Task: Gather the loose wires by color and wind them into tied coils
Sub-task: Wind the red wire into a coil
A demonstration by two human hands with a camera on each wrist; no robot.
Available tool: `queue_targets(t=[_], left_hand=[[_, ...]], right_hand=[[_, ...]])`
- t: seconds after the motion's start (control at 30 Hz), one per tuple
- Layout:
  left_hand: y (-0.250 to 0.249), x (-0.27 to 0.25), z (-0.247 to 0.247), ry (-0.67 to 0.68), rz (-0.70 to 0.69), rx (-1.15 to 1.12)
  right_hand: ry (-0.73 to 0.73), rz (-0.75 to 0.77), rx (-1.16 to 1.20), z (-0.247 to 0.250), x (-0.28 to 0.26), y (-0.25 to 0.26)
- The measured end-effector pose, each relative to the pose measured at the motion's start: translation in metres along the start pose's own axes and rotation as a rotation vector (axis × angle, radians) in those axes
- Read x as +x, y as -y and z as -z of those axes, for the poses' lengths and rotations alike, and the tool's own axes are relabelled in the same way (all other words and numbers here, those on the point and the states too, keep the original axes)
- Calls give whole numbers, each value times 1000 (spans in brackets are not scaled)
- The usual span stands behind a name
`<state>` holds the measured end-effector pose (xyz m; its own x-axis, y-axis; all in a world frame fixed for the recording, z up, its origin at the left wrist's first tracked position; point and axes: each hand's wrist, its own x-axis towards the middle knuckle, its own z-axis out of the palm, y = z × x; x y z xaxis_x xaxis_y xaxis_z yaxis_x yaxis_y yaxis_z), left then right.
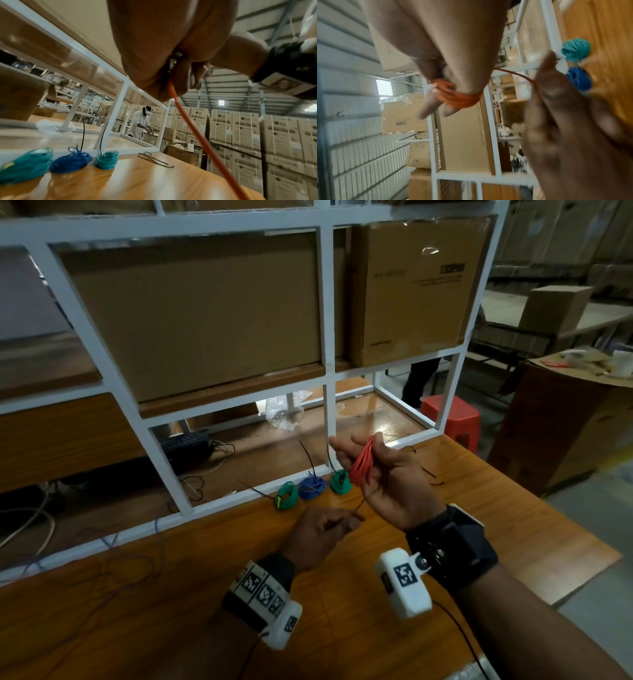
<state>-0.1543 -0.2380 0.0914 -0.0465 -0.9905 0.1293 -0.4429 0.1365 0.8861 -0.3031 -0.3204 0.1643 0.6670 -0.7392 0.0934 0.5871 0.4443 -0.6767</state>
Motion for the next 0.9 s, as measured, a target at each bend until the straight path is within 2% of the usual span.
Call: queue_targets(t=[0.07,0.13,0.27,0.33,0.37,0.43,0.5,0.57,0.63,0.7,0.8,0.9], left_hand=[[13,-10,3,-67,59,33],[22,-19,15,-141,88,101],[18,-20,42,-200,95,329],[12,-15,55,-227,23,476],[6,-13,61,-221,-21,522],[-6,-7,73,-156,-99,545],[-16,0,85,-71,-148,496],[-26,6,98,-35,-116,379],[-33,10,105,-5,-92,237],[-36,14,103,19,-136,119],[-25,18,91,-12,-110,-151],[-13,18,79,-64,-79,-221]], right_hand=[[-198,128,-452,11,5,0],[-253,139,-792,24,1,-3],[-94,-61,-1370,27,-12,-21],[-22,-123,-1615,27,-11,-34],[25,-152,-1663,27,-11,-40],[132,-284,-1567,25,-12,-45],[233,-480,-1236,20,-18,-45],[328,-565,-909,18,-22,-43],[399,-575,-637,18,-24,-41],[491,-570,-456,13,-24,-37],[566,-531,-315,0,-24,-34],[573,-483,-164,-9,-23,-36]])
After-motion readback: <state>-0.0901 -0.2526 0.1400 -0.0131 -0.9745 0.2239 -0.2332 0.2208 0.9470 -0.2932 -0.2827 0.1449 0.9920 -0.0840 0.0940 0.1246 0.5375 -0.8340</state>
